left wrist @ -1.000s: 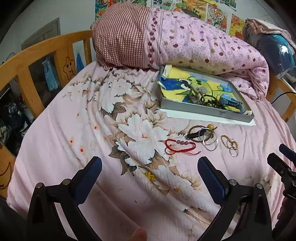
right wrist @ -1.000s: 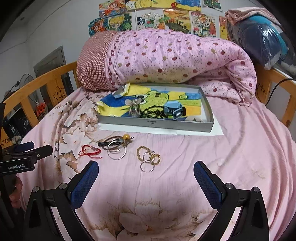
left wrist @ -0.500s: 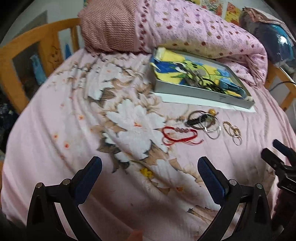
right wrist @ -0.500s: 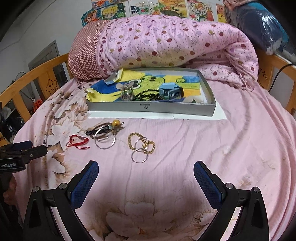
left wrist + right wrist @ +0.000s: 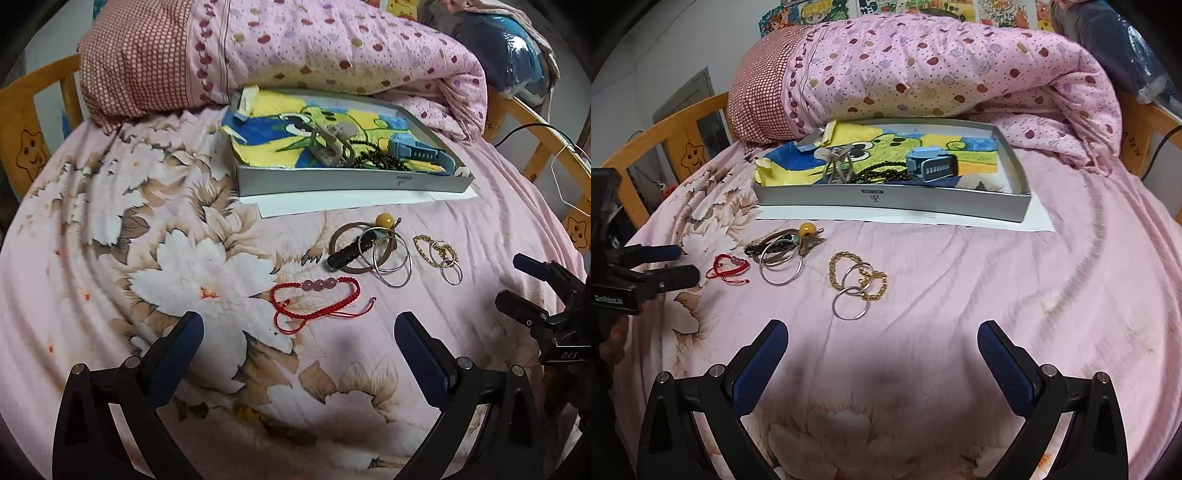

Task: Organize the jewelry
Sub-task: 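Move the left tool toward the red bead bracelet while the right tool approaches the small silver rings, then grasp the red bead bracelet with the left tool while the right tool grasps the silver rings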

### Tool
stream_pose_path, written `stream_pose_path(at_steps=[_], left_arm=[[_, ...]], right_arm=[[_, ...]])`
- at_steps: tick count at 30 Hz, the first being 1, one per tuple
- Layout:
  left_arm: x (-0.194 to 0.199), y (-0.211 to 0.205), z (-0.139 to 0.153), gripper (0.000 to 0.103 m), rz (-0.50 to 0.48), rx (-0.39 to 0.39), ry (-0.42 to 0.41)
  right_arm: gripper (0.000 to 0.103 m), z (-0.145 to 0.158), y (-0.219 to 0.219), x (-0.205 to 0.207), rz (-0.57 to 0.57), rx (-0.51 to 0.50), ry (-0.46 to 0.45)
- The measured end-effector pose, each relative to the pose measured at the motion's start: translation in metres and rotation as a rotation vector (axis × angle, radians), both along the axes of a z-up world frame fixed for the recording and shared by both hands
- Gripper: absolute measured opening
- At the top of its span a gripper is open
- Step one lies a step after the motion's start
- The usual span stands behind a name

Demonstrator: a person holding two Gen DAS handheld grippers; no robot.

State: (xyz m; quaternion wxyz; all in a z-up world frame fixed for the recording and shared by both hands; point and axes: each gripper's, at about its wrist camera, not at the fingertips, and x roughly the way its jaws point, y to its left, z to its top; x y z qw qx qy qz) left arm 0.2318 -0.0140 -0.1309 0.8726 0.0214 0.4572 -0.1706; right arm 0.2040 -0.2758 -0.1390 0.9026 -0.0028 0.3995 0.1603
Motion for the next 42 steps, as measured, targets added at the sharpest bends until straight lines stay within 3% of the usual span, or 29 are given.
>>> stream_pose_path(at_steps=[2,5,10,14,21,24,33,35,39,42], left_arm=[[0.002,0.000,0.001,0.101,-0.010,-0.002,-0.014],[0.010,0.000,-0.001,0.101,-0.020,-0.013,-0.018],[0.019,0.000,-0.010,0.095,-0.039,-0.029,0.022],[0.023,-0.003,-0.016,0.080,-0.066,-0.029,0.048],[0.029,-0.008,-0.025,0.078,-0.073,-0.011,0.071],[0.030,-0.011,-0.026,0.067,-0.069,0.021,0.058],[0.025,-0.013,-0.023,0.027,-0.072,0.025,0.050],[0.021,-0.020,-0.021,0.017,-0.097,0.040,0.042],[0.017,-0.025,-0.023,0.012,-0.112,0.046,0.040],[0.019,-0.021,-0.022,0.008,-0.093,0.003,0.073]], right_arm=[[0.102,-0.001,0.003,0.002,0.021,0.001,0.000],[0.092,-0.004,0.009,0.005,0.049,-0.005,0.003],[0.068,-0.011,0.013,0.016,0.073,0.026,0.042],[0.061,-0.018,0.016,0.021,0.079,0.023,0.062],[0.061,-0.021,0.020,0.025,0.067,0.025,0.058],[0.058,-0.022,0.025,0.027,0.068,0.023,0.055],[0.028,-0.025,0.030,0.030,0.041,0.007,0.064],[0.028,-0.025,0.027,0.028,0.031,0.027,0.070],[0.028,-0.024,0.029,0.021,0.039,0.023,0.064],[0.028,-0.023,0.031,0.015,0.047,0.042,0.072]])
